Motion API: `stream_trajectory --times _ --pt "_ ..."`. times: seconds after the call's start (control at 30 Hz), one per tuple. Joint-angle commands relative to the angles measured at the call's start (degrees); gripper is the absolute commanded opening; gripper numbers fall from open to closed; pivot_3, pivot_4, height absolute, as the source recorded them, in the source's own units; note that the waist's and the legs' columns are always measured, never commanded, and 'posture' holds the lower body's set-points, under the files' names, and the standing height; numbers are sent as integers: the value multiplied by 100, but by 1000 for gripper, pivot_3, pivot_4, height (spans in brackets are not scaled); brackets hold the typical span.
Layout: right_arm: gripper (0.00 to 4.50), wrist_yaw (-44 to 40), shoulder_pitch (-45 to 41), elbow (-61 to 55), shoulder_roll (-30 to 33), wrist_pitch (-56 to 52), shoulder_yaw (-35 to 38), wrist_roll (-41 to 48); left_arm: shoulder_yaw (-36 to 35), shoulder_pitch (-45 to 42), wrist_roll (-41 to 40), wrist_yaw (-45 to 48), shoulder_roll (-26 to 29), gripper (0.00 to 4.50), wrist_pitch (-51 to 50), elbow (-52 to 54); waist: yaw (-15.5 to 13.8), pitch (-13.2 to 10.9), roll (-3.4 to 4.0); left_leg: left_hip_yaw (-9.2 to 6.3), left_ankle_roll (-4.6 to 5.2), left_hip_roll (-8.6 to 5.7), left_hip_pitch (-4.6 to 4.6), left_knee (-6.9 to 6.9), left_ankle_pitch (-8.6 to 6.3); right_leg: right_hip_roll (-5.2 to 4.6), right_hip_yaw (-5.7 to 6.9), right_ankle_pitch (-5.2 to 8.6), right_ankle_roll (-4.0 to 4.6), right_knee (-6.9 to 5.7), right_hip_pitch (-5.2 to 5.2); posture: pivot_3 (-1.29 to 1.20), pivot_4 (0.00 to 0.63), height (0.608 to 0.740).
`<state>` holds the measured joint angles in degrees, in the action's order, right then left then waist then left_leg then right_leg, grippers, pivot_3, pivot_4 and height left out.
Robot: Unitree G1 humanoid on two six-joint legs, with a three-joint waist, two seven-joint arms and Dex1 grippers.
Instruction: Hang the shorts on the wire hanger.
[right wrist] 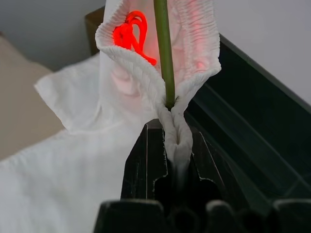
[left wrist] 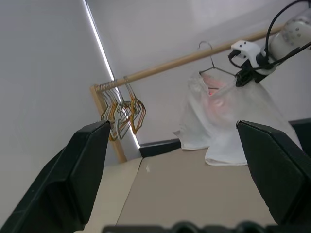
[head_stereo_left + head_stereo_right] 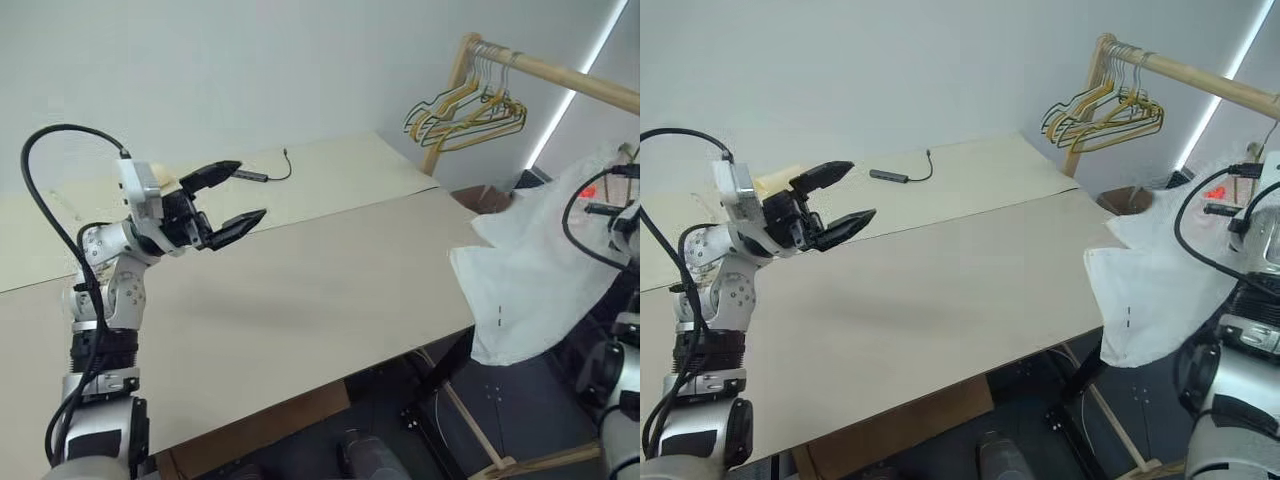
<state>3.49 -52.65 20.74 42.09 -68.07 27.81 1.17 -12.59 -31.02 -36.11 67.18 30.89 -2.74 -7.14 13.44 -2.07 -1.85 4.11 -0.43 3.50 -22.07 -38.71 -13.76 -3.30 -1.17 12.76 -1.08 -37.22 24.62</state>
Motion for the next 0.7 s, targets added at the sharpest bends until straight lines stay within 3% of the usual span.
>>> stream_trajectory --times 0.03,0.37,0.7 --pt "81 600 -425 173 -43 504 369 -60 -75 74 -117 -112 -27 4500 -85 337 -9 -2 3 0 1 -1 1 0 0 -1 1 -1 -1 4 -4 -171 0 740" --pt "81 1800 -1233 1522 -229 1343 1283 324 -24 330 9 -190 35 4500 -115 583 -24 -15 25 -6 16 -10 6 2 -8 -7 2 -6 -11 28 -26 -146 0 740" --pt "81 2442 -1398 2129 -285 863 1472 578 -32 405 -167 31 45 4500 -198 720 -28 -24 39 -10 20 -11 7 12 -10 -6 0 -7 -13 44 -33 -149 0 740"
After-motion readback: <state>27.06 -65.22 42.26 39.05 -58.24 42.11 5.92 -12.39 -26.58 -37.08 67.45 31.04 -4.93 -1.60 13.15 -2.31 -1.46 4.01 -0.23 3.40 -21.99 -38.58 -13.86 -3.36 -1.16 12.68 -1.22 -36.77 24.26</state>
